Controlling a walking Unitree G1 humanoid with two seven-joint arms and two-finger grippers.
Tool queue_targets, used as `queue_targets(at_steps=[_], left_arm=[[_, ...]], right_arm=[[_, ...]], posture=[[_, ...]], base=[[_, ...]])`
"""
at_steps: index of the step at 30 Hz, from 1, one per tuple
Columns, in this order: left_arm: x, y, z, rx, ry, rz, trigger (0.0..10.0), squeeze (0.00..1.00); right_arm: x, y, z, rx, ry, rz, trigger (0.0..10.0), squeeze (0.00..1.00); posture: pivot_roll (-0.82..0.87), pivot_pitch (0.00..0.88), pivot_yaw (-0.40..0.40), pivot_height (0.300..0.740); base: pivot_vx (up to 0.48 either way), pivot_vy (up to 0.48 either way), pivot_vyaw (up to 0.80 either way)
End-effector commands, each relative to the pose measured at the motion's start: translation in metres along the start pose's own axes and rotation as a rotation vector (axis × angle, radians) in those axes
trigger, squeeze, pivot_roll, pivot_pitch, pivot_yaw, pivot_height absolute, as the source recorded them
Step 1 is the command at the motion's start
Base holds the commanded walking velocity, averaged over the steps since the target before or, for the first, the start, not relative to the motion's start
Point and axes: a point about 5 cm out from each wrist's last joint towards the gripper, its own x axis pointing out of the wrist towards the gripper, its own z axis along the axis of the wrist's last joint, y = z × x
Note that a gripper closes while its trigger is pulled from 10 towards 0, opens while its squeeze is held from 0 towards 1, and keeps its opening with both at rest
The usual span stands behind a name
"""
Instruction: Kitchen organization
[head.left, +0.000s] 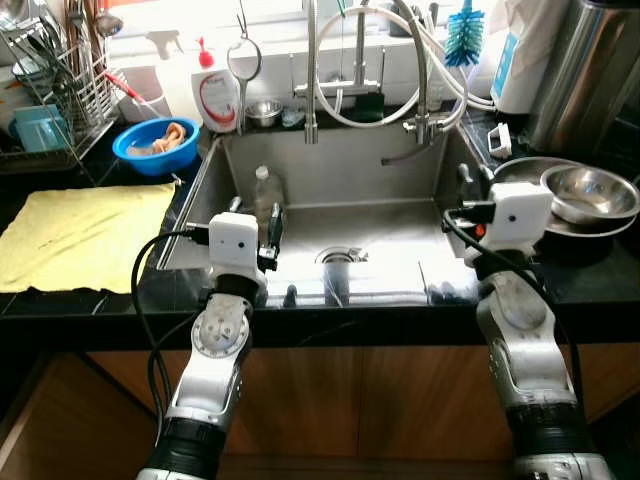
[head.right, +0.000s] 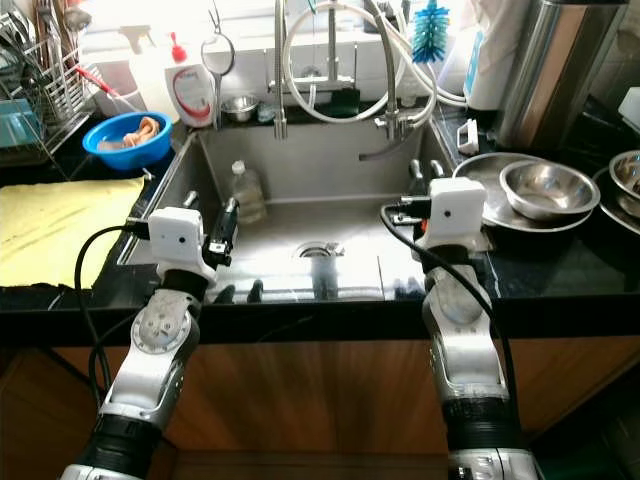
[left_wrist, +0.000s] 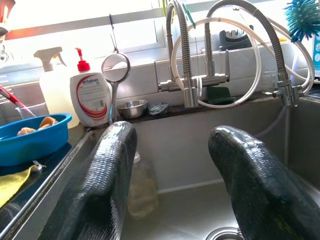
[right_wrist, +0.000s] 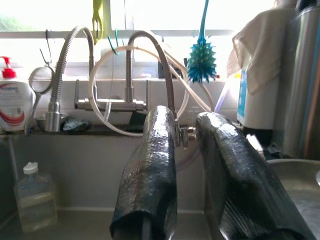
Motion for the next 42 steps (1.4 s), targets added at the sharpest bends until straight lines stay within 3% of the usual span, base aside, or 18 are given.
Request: queue_targets(at_steps=[1, 8, 11, 13, 16, 20, 25, 32, 37, 42], left_arm=[[-0.001, 0.007, -0.002, 0.035, -0.002, 0.017, 10.0, 0.00], [-0.009, 0.025, -0.003, 0.077, 0.007, 0.060, 10.0, 0.00], [-0.020, 0.032, -0.004, 0.097, 0.019, 0.081, 10.0, 0.00], [-0.039, 0.041, -0.003, 0.118, 0.045, 0.116, 10.0, 0.00], [-0.045, 0.044, -0.004, 0.129, 0.055, 0.124, 10.0, 0.00], [-0.045, 0.049, -0.004, 0.141, 0.051, 0.136, 10.0, 0.00], [-0.045, 0.040, -0.002, 0.123, 0.049, 0.127, 10.0, 0.00], [-0.037, 0.021, 0.001, 0.105, 0.040, 0.030, 10.0, 0.00], [-0.034, 0.017, -0.001, 0.100, 0.050, 0.006, 10.0, 0.00], [-0.030, 0.018, 0.001, 0.108, 0.045, -0.010, 10.0, 0.00]], right_arm=[[-0.004, 0.003, 0.008, 0.013, -0.039, 0.012, 10.0, 0.00], [-0.019, 0.003, 0.011, 0.020, -0.036, 0.022, 10.0, 0.00], [-0.031, 0.004, 0.009, 0.024, -0.011, 0.032, 10.0, 0.00], [-0.054, 0.004, 0.001, 0.026, 0.052, 0.042, 10.0, 0.00], [-0.059, 0.004, -0.005, 0.024, 0.082, 0.034, 10.0, 0.00], [-0.052, 0.003, 0.000, 0.039, 0.063, 0.013, 10.0, 0.00], [-0.052, -0.001, 0.003, 0.034, 0.064, 0.003, 10.0, 0.00], [-0.056, -0.015, 0.008, 0.016, 0.065, -0.057, 10.0, 0.00], [-0.063, -0.020, 0.012, -0.014, 0.069, -0.079, 10.0, 0.00], [-0.063, -0.019, 0.012, 0.016, 0.085, -0.106, 10.0, 0.00]], posture=[[-0.22, 0.000, 0.071, 0.740], [-0.21, 0.000, 0.057, 0.740], [-0.20, 0.000, 0.061, 0.740], [-0.18, 0.000, 0.060, 0.740], [-0.17, 0.000, 0.055, 0.740], [-0.17, 0.000, 0.051, 0.740], [-0.17, 0.000, 0.054, 0.740], [-0.24, 0.000, 0.087, 0.740], [-0.28, 0.000, 0.121, 0.740], [-0.27, 0.000, 0.119, 0.740]], base=[[0.000, 0.000, 0.00], [0.000, 0.000, 0.00], [0.000, 0.000, 0.00], [0.000, 0.000, 0.00], [0.000, 0.000, 0.00], [0.000, 0.000, 0.00], [0.000, 0.000, 0.00], [0.000, 0.000, 0.00], [0.000, 0.000, 0.00], [0.000, 0.000, 0.00]])
